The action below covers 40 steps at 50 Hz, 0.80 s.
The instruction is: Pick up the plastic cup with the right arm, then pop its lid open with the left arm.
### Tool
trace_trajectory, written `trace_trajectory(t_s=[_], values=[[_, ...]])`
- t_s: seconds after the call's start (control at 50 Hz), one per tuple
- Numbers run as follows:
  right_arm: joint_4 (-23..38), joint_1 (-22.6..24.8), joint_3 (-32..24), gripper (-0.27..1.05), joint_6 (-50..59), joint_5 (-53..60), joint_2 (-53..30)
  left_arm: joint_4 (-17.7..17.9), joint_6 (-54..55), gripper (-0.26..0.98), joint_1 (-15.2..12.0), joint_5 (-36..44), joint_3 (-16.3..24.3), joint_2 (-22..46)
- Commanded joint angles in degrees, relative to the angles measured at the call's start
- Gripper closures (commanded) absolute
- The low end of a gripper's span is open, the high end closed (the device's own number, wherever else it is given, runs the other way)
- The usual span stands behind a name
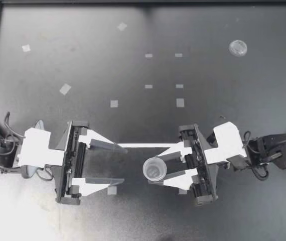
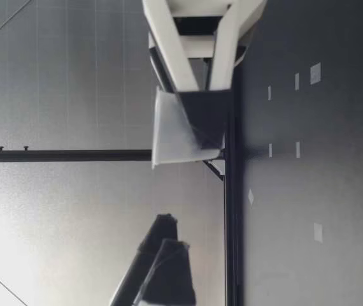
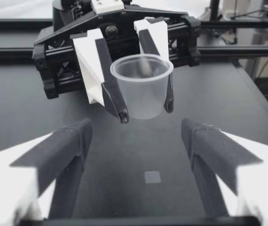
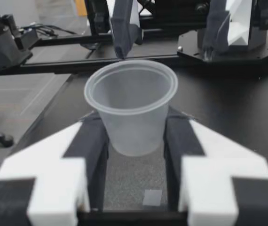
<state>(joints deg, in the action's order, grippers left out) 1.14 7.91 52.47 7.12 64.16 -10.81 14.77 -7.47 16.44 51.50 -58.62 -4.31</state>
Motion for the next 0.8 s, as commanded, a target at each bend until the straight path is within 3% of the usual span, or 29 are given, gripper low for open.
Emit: trace_trajectory(t_s=[0.0, 0.78], values=[[0.00, -0.35, -0.97, 0.42, 0.00, 0.00, 1.67, 0.00, -0.18, 0.04, -0.18, 0.35, 1.32, -0.35], [0.00, -0.35, -0.97, 0.42, -0.09, -0.26, 1.32, 0.00, -1.05, 0.04, -0.26, -0.53, 2.72, 1.67]])
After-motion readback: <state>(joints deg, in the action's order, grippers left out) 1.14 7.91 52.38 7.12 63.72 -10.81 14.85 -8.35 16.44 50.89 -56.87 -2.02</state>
